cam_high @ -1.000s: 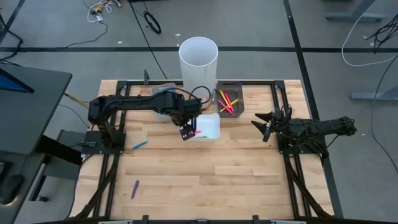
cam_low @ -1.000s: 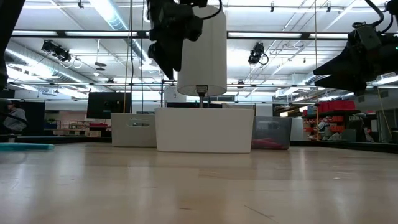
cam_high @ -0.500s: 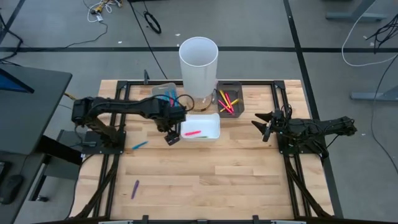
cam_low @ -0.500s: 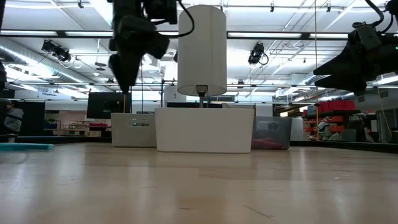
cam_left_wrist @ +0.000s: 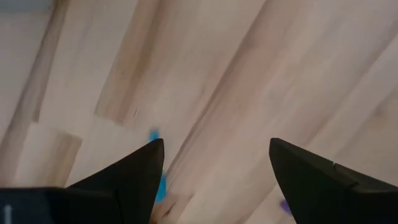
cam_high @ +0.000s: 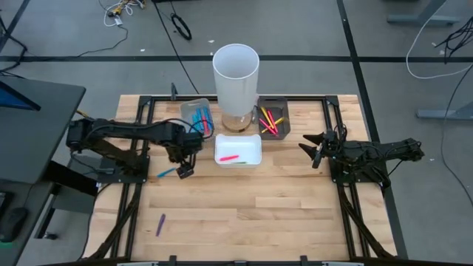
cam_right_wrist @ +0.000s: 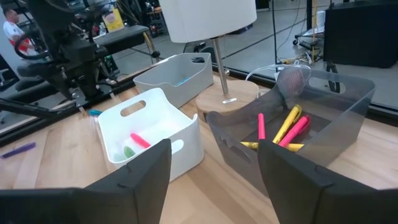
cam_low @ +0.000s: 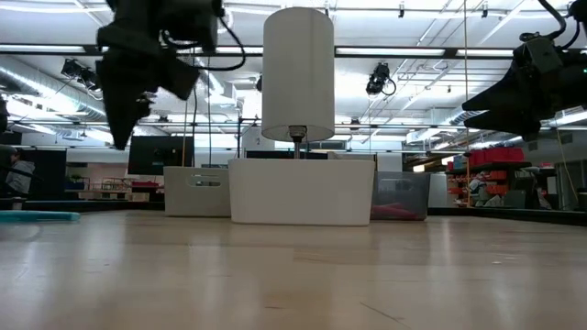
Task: Pick & Place Markers
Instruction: Put the blue pen into the white bin
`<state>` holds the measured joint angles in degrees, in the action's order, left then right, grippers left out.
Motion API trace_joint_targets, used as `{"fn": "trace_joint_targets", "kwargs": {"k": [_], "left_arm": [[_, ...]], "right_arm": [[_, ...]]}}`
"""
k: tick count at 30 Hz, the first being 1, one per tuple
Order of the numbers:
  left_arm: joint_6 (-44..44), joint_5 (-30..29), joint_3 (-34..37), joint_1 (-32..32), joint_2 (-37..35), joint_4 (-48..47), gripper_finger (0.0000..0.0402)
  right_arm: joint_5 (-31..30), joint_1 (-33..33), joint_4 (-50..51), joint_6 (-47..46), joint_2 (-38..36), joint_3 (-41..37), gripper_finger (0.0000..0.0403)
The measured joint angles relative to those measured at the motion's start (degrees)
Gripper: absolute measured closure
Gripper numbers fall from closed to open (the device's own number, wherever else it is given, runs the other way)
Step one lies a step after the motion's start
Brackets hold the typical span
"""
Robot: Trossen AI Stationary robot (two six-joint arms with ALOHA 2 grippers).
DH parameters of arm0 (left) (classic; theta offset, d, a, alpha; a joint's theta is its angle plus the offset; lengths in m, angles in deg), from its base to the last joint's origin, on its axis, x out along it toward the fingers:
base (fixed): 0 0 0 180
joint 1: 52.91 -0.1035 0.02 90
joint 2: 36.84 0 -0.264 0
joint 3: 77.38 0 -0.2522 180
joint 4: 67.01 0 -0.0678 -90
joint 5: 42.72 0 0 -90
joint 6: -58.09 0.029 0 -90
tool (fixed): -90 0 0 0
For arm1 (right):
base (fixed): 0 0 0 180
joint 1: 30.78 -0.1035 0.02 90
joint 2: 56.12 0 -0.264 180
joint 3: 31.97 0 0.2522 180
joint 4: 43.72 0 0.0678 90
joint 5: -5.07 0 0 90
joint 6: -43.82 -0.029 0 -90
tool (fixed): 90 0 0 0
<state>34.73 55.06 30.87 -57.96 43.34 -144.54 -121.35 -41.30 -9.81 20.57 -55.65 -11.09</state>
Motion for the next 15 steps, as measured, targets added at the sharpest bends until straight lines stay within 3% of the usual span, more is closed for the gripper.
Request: {"fn": "trace_joint_targets", "kwargs": {"k": [15], "left_arm": [[2.8,-1.6,17.0,0.0,-11.8,1.0,0.0103]], "right_arm": [[0.0,0.0,0.0,0.0,0.0,0.0,0.016]]}}
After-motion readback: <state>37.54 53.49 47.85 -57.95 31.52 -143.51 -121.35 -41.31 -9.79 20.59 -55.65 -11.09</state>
